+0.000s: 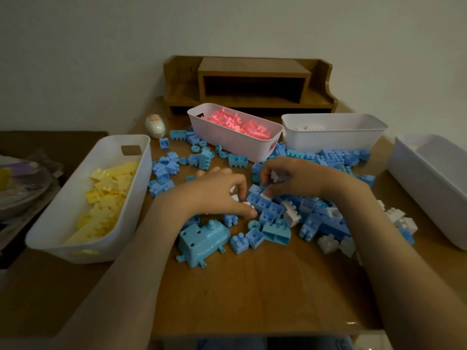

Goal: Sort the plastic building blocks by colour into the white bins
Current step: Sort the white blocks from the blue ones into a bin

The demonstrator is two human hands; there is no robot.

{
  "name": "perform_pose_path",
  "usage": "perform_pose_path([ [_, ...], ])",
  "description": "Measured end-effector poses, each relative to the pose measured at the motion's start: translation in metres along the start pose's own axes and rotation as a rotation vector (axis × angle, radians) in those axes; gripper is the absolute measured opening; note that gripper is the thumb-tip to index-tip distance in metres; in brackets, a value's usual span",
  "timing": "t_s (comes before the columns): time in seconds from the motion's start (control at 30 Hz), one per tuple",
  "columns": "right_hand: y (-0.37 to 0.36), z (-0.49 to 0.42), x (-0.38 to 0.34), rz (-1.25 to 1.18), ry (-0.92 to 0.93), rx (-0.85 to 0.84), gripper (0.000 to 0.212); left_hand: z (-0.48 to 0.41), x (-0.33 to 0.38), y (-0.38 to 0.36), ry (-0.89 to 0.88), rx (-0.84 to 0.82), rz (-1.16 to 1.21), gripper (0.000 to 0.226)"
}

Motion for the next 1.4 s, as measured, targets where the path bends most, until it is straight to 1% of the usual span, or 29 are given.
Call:
perform_pose_path([
  [0.13, 0.001, -0.004, 0.008, 0.027, -0.076, 0.046, 0.024, -0.004, -0.002, 0.002, -0.004, 0.053, -0.093, 0.025],
  [0.2, 0.001, -0.005, 0.008, 0.045, -0.072, 0.048, 0.026, -0.005, -0.002, 0.003, -0.016, 0.073, -0.114, 0.023],
  [0.27, 0.001, -0.005, 0.007, 0.075, -0.055, 0.052, 0.029, -0.006, -0.002, 0.004, -0.018, 0.097, -0.137, 0.024],
  [0.4, -0.003, -0.005, 0.006, 0.070, -0.059, 0.015, 0.046, -0.007, 0.000, 0.010, -0.011, 0.178, -0.184, 0.036],
  [0.47, -0.003, -0.005, 0.006, 0.062, -0.054, 0.017, 0.043, -0.008, 0.000, 0.012, -0.001, 0.218, -0.179, 0.037],
  [0.6, 0.000, -0.005, 0.005, 0.075, -0.018, 0.069, 0.029, -0.011, -0.002, 0.010, 0.003, 0.240, -0.143, 0.039],
  [0.73, 0.005, -0.003, 0.002, 0.038, 0.016, 0.176, 0.033, -0.009, 0.001, 0.010, 0.050, 0.236, -0.022, 0.035],
  [0.8, 0.006, -0.002, 0.003, 0.021, 0.024, 0.196, 0.034, -0.009, 0.003, 0.010, 0.064, 0.235, 0.023, 0.034],
  [0.9, 0.007, -0.003, 0.005, 0.004, 0.009, 0.214, 0.030, -0.007, 0.004, 0.011, 0.037, 0.273, 0.065, 0.032],
  [1.0, 0.006, -0.006, 0.008, 0.002, -0.009, 0.212, 0.032, -0.007, 0.003, 0.012, 0.004, 0.331, 0.042, 0.030],
  [1.13, 0.005, -0.006, 0.010, -0.006, -0.030, 0.185, 0.049, -0.009, 0.001, 0.011, -0.014, 0.348, -0.003, 0.030],
  [1.2, 0.004, -0.006, 0.010, 0.000, -0.043, 0.171, 0.053, -0.010, 0.000, 0.010, -0.014, 0.345, -0.012, 0.030],
  [1.4, 0.001, -0.009, 0.011, 0.037, -0.064, 0.140, 0.034, -0.010, 0.003, 0.011, -0.015, 0.368, 0.068, 0.025],
])
Point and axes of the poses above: each hand's wrist, its own z-axis away from the middle knuckle, its own y-axis out of the back of the hand, x = y × z, the point moved 5 cm from there along -z, towards the middle knuckle, and after that the axes turned 15 degrees about -y, right-handed, at the moved point
